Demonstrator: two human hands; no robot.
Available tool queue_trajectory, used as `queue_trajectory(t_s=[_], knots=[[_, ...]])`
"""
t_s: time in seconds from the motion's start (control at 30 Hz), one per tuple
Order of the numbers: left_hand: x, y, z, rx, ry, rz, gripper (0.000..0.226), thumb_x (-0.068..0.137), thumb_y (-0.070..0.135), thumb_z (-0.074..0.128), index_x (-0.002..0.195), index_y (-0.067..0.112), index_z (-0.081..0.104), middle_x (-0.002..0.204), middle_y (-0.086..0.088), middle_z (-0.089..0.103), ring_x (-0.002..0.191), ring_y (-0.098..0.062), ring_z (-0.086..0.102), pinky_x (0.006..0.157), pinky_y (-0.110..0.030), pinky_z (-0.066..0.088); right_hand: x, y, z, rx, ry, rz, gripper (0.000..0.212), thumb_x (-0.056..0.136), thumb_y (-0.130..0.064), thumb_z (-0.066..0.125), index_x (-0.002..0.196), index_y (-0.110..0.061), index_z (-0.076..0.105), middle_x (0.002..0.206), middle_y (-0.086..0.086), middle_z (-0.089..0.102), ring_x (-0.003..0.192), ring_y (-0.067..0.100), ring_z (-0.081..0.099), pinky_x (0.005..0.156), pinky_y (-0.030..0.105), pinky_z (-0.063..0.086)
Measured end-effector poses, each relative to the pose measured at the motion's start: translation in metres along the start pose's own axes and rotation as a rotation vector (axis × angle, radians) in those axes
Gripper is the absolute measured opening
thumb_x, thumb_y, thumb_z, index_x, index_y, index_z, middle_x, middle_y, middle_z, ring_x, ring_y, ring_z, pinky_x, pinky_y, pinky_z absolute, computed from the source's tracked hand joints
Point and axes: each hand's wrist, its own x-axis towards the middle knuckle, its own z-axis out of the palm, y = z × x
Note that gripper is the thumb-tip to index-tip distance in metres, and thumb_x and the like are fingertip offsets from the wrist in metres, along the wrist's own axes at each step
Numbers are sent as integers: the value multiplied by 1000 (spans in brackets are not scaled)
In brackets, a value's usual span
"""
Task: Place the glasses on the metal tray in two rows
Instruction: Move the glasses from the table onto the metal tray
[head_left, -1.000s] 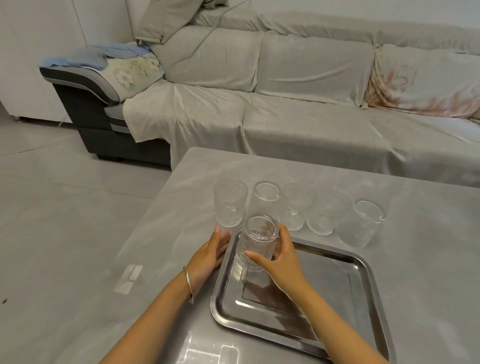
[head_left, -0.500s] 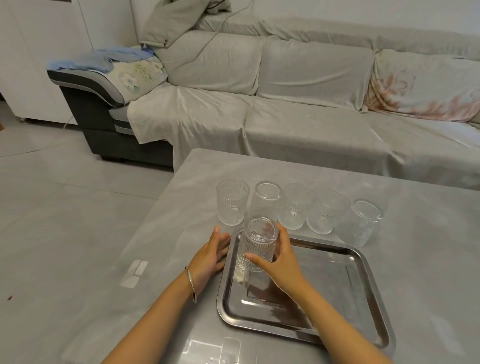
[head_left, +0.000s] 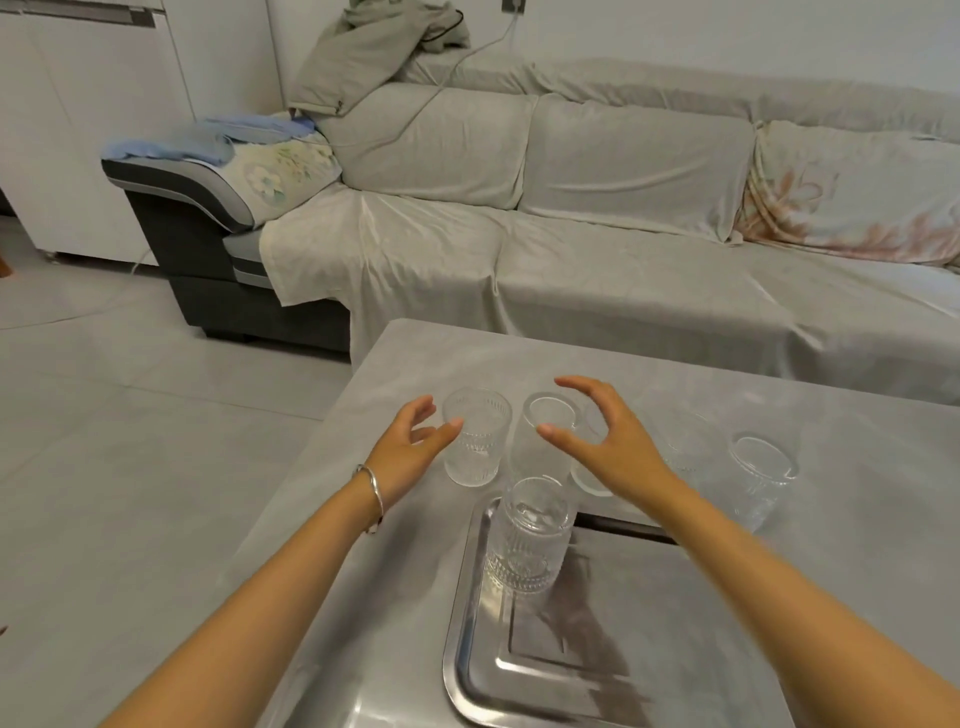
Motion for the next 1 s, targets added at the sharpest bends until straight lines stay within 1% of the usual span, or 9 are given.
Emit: queue_trajectory(t_s=[0.13,0.2,0.3,0.43,0.5,0.63,0.73,0.87,1.0], knots=[[22,0,5,119,-41,55,83,70,47,70,138,26,28,148,3,34,128,-19,40,96,-32,39,25,17,-7,-116,-54,68,56,77,-44,70,128,-29,51,136,-9,46,116,2,40,97,20,31],[32,-1,8,241,-68,97,92,63,46,76,139,27,28,147,3,35,129,-18,39,101,-34,38,32,24,-5,-135,-86,91,54,76,-43,71,126,-30,54,135,-8,49,115,2,41,96,22,31],[42,0,12,364,-86,139,100,54,51,80,138,27,32,141,4,43,125,-14,43,101,-30,37,35,33,1,-167,-89,75,49,75,-40,73,121,-29,59,133,-8,53,114,0,43,95,19,31],[47,4,11,415,-54,163,100,44,60,79,131,28,41,131,7,52,109,-8,48,92,-24,39,36,38,4,-168,-36,54,37,76,-38,73,111,-31,63,124,-14,54,111,-2,45,83,2,27],[46,5,10,375,-20,150,98,44,58,80,129,26,44,128,6,54,106,-9,50,91,-25,42,37,38,4,-161,-32,59,36,76,-39,73,110,-33,63,120,-18,53,111,-2,46,85,2,26],[37,18,1,187,129,135,90,47,48,84,126,20,50,121,3,58,101,-12,56,84,-23,45,33,31,3,-147,-38,61,36,80,-39,69,114,-32,60,120,-19,51,111,-2,45,96,18,32],[25,42,-8,-27,170,112,93,42,52,80,124,19,51,120,3,59,103,-13,59,81,-27,52,24,12,0,-45,47,-6,41,80,-44,65,118,-33,55,122,-18,53,110,-8,48,96,13,34],[-2,81,-11,-281,48,77,87,42,55,76,119,20,56,117,4,60,101,-7,60,63,-23,56,9,-26,-5,273,-22,49,70,68,-52,66,133,-34,45,133,-19,47,115,-6,50,84,5,45],[-29,106,-1,-407,-141,74,52,59,52,75,103,25,69,113,2,69,112,-18,60,73,-29,57,-9,-56,-19,510,-95,81,68,68,-42,68,131,-30,46,134,-7,55,108,5,64,87,18,53]])
